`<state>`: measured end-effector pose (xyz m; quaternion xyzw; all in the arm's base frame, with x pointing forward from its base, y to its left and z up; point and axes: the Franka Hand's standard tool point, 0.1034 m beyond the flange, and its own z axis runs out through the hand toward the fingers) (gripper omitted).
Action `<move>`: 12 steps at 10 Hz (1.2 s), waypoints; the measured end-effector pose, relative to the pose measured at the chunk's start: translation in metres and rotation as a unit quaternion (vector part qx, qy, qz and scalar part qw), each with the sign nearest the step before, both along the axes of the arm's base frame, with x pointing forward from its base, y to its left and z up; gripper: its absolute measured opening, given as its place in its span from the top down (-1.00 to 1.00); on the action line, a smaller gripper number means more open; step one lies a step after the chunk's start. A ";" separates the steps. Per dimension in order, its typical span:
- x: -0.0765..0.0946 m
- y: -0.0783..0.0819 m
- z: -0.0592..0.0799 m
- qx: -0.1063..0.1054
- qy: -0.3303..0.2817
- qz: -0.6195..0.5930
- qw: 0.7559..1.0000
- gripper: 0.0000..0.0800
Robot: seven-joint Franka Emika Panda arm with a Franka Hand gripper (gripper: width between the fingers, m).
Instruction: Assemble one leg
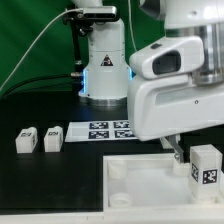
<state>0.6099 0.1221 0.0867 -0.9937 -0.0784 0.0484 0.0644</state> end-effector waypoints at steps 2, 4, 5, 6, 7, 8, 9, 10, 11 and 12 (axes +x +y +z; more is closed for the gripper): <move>0.006 -0.001 -0.008 0.001 -0.017 -0.003 1.000 -0.62; 0.002 -0.002 -0.010 0.000 -0.016 -0.003 1.000 -0.62; 0.002 -0.002 -0.010 0.000 -0.016 -0.003 1.000 -0.40; 0.002 -0.002 -0.010 0.000 -0.015 -0.003 1.000 0.05; 0.002 -0.005 -0.011 -0.002 -0.015 -0.003 1.000 0.05; 0.002 -0.007 -0.011 -0.003 -0.014 -0.013 1.000 0.24; 0.002 -0.007 -0.011 -0.004 -0.013 -0.023 1.000 0.24; 0.003 -0.008 -0.013 -0.004 -0.019 -0.030 0.999 0.24; 0.004 -0.009 -0.013 -0.006 -0.022 -0.097 0.995 0.24; 0.004 -0.007 -0.013 -0.010 -0.016 -0.180 0.983 0.26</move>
Offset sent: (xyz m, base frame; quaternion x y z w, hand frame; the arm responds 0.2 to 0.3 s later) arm 0.0000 0.0000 0.0000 0.0000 0.0000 0.0000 1.0000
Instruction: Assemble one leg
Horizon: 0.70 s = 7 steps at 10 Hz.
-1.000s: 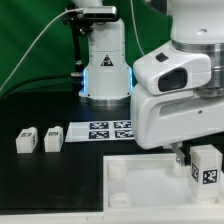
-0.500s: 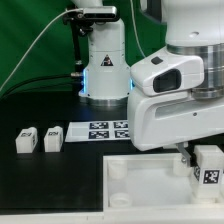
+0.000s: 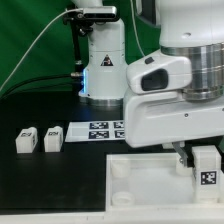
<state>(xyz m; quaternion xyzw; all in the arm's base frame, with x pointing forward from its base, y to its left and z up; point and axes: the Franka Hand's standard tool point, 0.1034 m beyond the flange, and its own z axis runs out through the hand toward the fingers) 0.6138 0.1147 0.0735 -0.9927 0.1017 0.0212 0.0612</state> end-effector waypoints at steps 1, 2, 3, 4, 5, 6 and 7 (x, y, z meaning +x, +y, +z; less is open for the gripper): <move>0.001 0.001 0.000 0.002 0.008 -0.085 0.996 0.26; 0.002 0.003 0.000 0.005 0.017 -0.184 0.983 0.26; 0.002 0.006 -0.001 0.007 0.027 -0.252 0.967 0.26; 0.002 0.010 -0.002 0.010 0.041 -0.313 0.949 0.26; 0.004 0.012 -0.002 0.021 0.055 -0.400 0.914 0.26; 0.005 0.012 -0.003 0.031 0.063 -0.464 0.883 0.26; 0.007 0.009 -0.002 0.040 0.063 -0.485 0.871 0.26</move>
Offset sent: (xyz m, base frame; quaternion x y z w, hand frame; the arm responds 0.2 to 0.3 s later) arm 0.0162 0.0254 0.0022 0.0381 -0.0276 0.3740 0.9262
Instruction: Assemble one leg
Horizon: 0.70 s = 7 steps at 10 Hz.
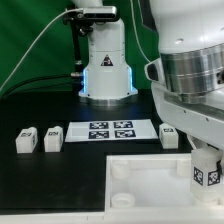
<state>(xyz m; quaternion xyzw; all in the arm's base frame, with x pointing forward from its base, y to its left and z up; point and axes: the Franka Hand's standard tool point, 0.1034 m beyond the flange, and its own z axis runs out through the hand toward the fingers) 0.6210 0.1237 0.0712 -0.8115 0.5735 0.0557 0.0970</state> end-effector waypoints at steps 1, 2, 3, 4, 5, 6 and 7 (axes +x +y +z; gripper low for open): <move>0.001 -0.001 0.000 0.008 0.003 -0.044 0.999 0.26; 0.001 -0.001 0.000 0.009 0.003 -0.043 0.999 0.26; 0.001 -0.001 0.000 0.008 -0.001 -0.026 1.000 0.26; -0.001 0.000 -0.002 0.005 -0.010 0.020 1.000 0.05; -0.005 0.003 -0.005 0.003 -0.017 0.072 0.997 -0.45; -0.006 0.003 -0.004 -0.007 -0.033 0.158 0.987 -0.45; -0.005 0.003 -0.001 -0.019 -0.050 0.237 0.970 -0.59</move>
Offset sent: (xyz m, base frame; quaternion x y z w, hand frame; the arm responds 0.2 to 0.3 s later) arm 0.0000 0.0000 0.0000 0.0000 0.0000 -0.0899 0.9960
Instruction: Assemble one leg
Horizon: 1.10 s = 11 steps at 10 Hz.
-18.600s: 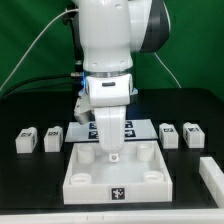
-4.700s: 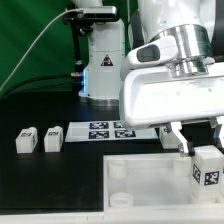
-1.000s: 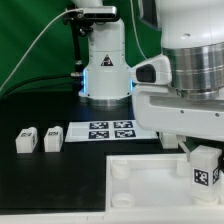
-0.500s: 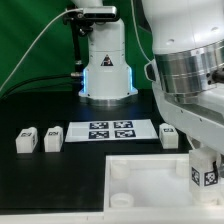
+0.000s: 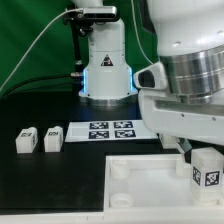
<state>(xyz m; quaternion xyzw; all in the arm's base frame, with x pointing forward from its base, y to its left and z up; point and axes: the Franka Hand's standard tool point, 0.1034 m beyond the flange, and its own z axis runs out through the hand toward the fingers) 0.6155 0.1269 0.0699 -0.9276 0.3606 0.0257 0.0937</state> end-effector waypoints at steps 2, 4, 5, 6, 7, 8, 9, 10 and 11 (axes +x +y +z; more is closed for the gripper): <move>0.000 -0.003 -0.002 -0.002 -0.016 0.088 0.996 -0.61; 0.004 -0.006 0.002 -0.033 -0.043 0.254 0.966 -0.62; 0.008 -0.008 0.005 -0.045 -0.059 0.343 0.936 -0.62; 0.010 -0.008 0.005 -0.048 -0.068 0.398 0.914 -0.62; 0.010 -0.008 0.005 -0.047 -0.066 0.385 0.919 -0.52; 0.010 -0.008 0.005 -0.047 -0.065 0.377 0.923 -0.52; 0.010 -0.008 0.005 -0.047 -0.064 0.369 0.926 -0.02; 0.010 -0.009 0.004 -0.047 -0.059 0.339 0.938 -0.02; 0.010 -0.010 0.004 -0.047 -0.051 0.289 0.955 0.25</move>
Offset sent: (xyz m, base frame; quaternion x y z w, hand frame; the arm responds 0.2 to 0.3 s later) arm 0.0089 -0.0167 0.0127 -0.1240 0.0663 -0.4952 0.8573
